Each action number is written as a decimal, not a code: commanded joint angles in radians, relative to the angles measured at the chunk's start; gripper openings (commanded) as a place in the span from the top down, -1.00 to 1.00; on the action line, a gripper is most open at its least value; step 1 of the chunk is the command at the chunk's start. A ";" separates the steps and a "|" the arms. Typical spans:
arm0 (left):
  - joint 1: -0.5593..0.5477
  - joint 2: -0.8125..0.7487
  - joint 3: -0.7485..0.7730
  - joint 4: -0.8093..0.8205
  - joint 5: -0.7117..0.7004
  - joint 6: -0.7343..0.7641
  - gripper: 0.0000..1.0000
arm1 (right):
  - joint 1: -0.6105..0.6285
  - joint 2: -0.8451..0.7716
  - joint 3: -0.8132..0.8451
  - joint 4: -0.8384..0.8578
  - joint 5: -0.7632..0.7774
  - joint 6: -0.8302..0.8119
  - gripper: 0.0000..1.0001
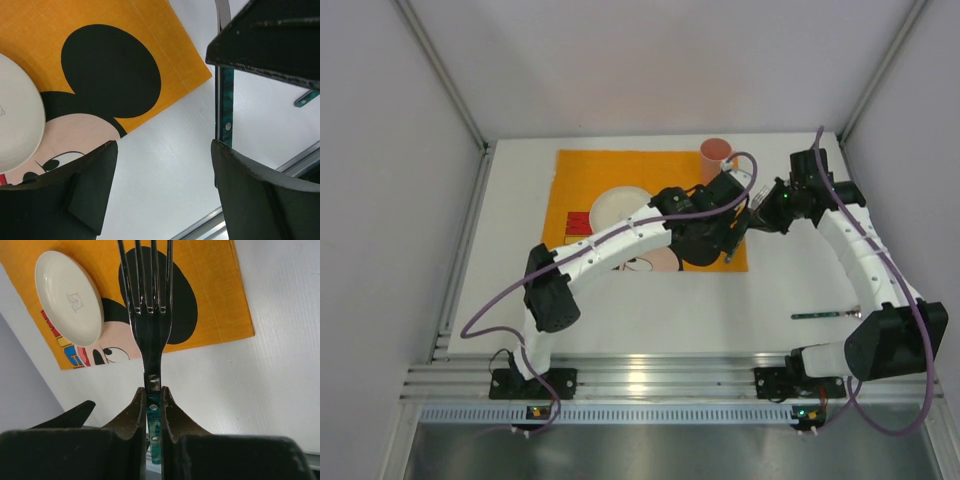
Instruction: Set the dinner table for one person
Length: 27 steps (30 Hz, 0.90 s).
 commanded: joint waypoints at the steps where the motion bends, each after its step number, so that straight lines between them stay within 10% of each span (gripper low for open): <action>1: -0.051 -0.019 -0.033 0.007 -0.141 0.072 -0.61 | 0.009 -0.020 0.065 -0.022 -0.032 0.009 1.00; 16: -0.206 0.010 0.044 0.028 -0.353 0.141 -0.44 | 0.030 -0.017 0.037 -0.038 -0.021 -0.037 1.00; 27: -0.204 -0.029 0.079 0.041 -0.232 0.143 -0.41 | 0.032 0.001 0.029 -0.033 -0.004 -0.054 1.00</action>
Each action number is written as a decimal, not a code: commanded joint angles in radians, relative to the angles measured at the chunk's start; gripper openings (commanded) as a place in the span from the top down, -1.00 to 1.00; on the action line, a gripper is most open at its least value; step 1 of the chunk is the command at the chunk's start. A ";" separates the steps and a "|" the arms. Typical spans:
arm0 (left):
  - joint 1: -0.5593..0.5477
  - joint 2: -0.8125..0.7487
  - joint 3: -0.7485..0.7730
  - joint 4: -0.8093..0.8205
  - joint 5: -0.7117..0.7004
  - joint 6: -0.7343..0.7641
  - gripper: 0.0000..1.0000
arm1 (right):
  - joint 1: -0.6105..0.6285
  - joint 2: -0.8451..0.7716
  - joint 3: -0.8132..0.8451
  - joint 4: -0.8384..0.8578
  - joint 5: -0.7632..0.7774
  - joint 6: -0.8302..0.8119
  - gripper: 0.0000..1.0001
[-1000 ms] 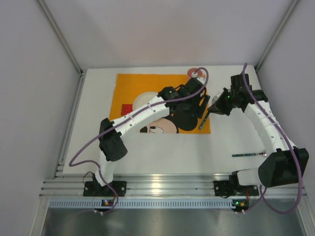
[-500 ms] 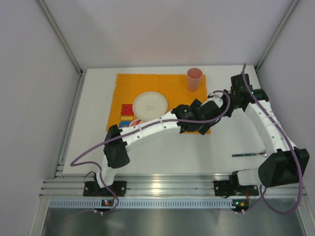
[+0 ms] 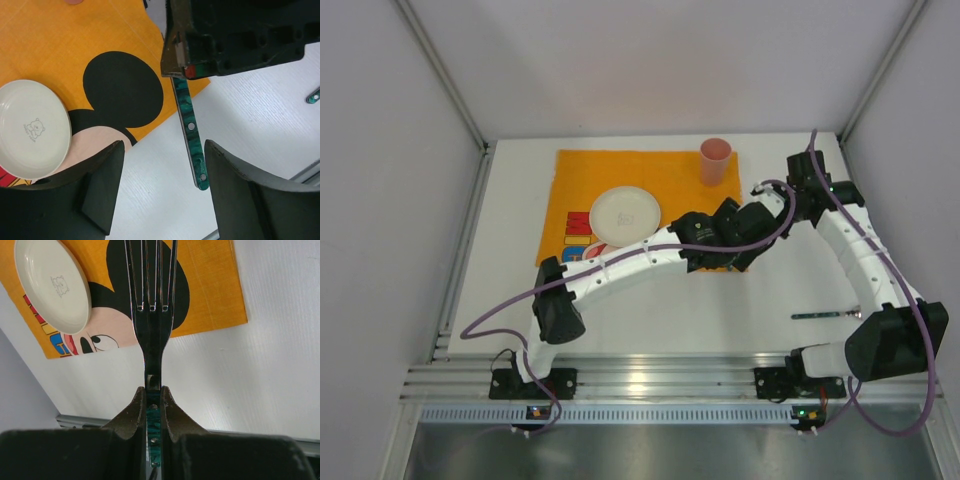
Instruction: Set the dinner table for one person
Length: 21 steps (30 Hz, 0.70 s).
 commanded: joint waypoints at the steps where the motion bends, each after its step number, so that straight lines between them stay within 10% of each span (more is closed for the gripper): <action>1: -0.007 -0.044 0.026 0.038 0.089 0.002 -0.40 | 0.016 0.007 0.024 0.033 -0.008 -0.007 1.00; 16: -0.012 0.065 -0.054 0.049 -0.055 0.079 0.04 | 0.021 -0.002 0.035 0.024 -0.121 0.024 1.00; 21: -0.029 0.114 -0.001 0.039 -0.120 0.108 0.75 | 0.035 0.004 -0.003 0.025 -0.161 0.024 1.00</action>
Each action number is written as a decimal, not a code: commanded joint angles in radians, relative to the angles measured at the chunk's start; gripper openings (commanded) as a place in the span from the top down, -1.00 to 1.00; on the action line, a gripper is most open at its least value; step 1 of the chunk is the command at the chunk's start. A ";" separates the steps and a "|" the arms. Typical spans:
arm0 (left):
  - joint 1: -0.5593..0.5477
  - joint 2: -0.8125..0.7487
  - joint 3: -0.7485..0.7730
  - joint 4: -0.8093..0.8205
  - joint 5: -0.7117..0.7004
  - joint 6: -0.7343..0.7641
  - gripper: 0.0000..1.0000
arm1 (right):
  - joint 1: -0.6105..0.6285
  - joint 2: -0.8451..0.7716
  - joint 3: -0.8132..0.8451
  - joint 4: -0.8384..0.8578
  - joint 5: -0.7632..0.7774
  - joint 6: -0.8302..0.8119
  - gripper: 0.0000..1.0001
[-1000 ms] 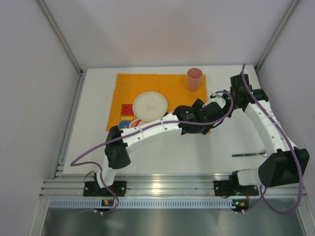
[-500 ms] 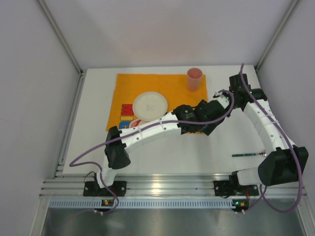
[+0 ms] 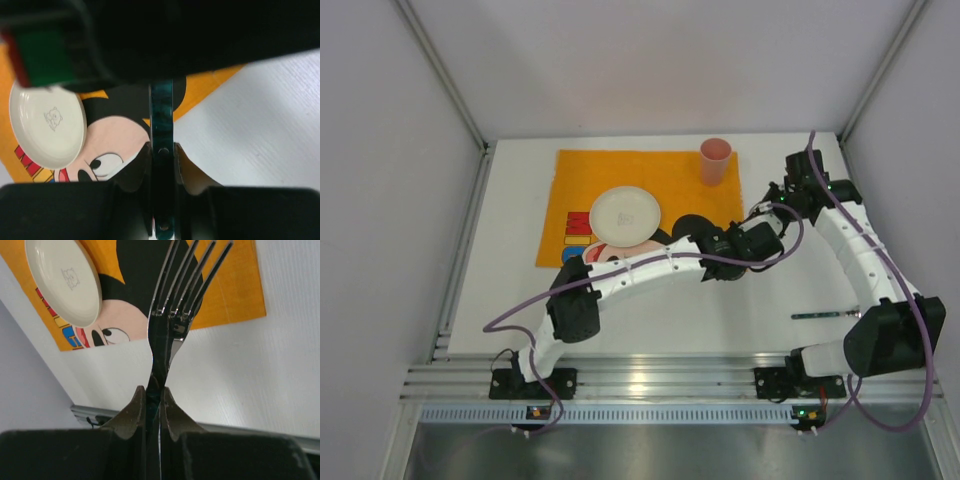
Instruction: Set the dinner table for one person
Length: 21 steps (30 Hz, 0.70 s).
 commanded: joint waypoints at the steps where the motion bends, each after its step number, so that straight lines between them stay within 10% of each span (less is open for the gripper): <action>1: -0.016 0.041 0.072 0.034 -0.067 0.062 0.86 | 0.037 -0.019 -0.019 0.017 -0.084 0.000 1.00; 7: -0.027 0.041 0.059 0.017 -0.101 0.052 1.00 | 0.057 -0.002 -0.029 0.021 -0.103 -0.012 0.97; 11: 0.002 0.003 0.010 0.022 -0.088 0.026 1.00 | 0.056 0.023 0.007 0.017 -0.122 -0.063 -0.36; 12: 0.016 -0.009 -0.012 0.023 -0.088 0.015 1.00 | 0.057 0.027 0.036 0.008 -0.120 -0.075 -0.99; 21: 0.445 -0.339 -0.418 0.165 0.129 -0.062 1.00 | 0.036 -0.014 0.229 -0.161 0.047 -0.167 -0.99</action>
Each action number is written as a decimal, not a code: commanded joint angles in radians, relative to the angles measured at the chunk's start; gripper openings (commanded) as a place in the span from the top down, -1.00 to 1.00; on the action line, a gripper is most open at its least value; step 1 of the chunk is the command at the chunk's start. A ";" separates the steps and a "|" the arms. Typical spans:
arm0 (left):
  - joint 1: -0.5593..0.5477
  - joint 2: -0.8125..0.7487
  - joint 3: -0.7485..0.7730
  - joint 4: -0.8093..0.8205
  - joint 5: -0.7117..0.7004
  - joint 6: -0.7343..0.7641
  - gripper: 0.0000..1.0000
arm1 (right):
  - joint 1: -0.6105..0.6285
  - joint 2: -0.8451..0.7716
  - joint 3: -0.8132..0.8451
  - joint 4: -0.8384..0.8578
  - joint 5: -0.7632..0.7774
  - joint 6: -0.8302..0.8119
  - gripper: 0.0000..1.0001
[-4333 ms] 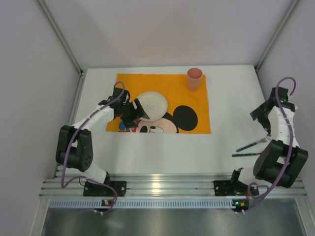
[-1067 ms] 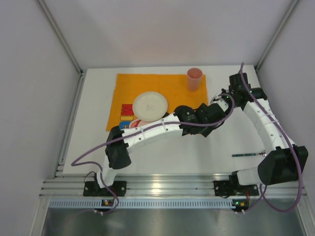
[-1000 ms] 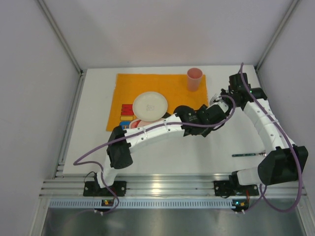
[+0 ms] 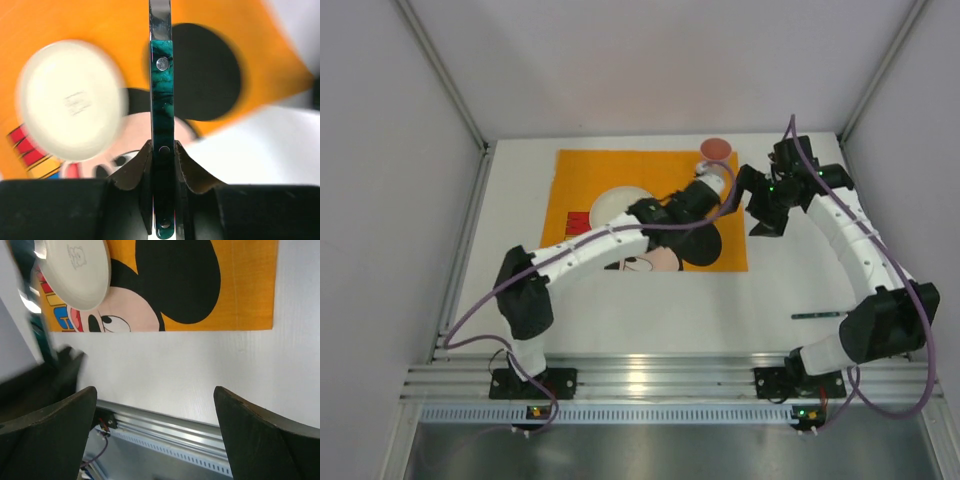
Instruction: Set the dinner table for one person
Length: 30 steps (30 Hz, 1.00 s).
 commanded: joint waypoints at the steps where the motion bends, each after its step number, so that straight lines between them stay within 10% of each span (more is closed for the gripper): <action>1: 0.338 -0.123 -0.123 -0.028 0.044 -0.071 1.00 | -0.029 -0.115 0.111 -0.121 0.038 -0.055 -0.99; 10: 0.815 -0.117 -0.249 0.130 0.432 -0.065 1.00 | -0.040 -0.186 -0.035 -0.130 -0.002 -0.070 -1.00; 18: 0.951 0.012 -0.202 0.095 0.753 0.023 1.00 | -0.058 -0.235 -0.138 -0.129 0.004 -0.089 -0.99; 30: 0.972 0.089 -0.273 0.034 0.569 0.007 0.73 | -0.107 -0.244 -0.207 -0.123 0.009 -0.136 -0.99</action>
